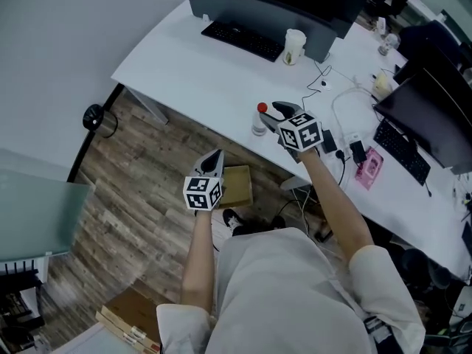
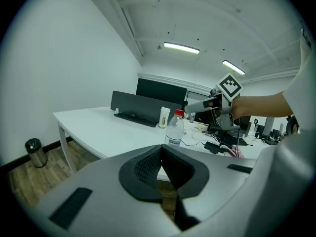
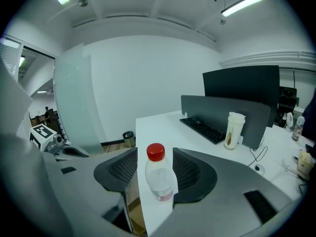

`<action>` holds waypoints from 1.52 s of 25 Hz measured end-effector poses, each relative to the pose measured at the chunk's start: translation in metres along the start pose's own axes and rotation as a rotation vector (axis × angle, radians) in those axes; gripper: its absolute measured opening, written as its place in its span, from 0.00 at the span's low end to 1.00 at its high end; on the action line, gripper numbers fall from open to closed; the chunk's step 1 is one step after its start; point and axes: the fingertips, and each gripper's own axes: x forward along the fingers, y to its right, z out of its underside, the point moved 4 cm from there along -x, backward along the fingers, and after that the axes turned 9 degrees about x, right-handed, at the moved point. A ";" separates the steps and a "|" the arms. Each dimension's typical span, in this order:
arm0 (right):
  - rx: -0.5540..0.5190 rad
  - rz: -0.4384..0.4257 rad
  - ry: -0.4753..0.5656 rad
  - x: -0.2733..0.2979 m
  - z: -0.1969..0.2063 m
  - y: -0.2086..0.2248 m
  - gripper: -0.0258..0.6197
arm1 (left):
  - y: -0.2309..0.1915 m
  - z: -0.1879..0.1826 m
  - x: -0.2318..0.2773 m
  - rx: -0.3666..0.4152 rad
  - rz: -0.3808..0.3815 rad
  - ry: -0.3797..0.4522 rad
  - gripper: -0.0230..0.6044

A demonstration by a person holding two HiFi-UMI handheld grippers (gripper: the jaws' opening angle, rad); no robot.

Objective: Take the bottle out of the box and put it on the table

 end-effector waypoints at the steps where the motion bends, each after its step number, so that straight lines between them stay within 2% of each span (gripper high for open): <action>1: 0.003 -0.007 0.006 -0.008 0.004 0.000 0.43 | 0.007 0.002 -0.005 -0.005 -0.013 -0.001 0.06; 7: 0.011 -0.078 -0.005 -0.039 0.042 -0.010 0.43 | 0.045 0.010 -0.026 -0.023 -0.071 -0.011 0.06; 13: 0.053 -0.158 -0.021 -0.058 0.091 -0.030 0.43 | 0.082 0.008 -0.058 -0.047 -0.144 0.020 0.06; 17: 0.012 -0.218 -0.026 -0.065 0.116 -0.055 0.43 | 0.094 0.018 -0.076 -0.066 -0.197 0.028 0.06; 23: 0.000 -0.219 -0.002 -0.082 0.146 -0.083 0.43 | 0.105 0.026 -0.102 -0.081 -0.302 0.055 0.06; 29: 0.049 -0.203 0.104 -0.100 0.165 -0.098 0.42 | 0.123 0.037 -0.106 -0.046 -0.272 0.031 0.06; 30: 0.041 -0.200 0.119 -0.105 0.168 -0.101 0.38 | 0.122 0.039 -0.108 -0.055 -0.279 0.030 0.06; 31: 0.030 -0.196 0.128 -0.109 0.171 -0.103 0.29 | 0.121 0.042 -0.110 -0.062 -0.286 0.027 0.06; 38: -0.010 -0.195 0.089 -0.118 0.191 -0.099 0.28 | 0.122 0.052 -0.109 -0.069 -0.307 0.009 0.06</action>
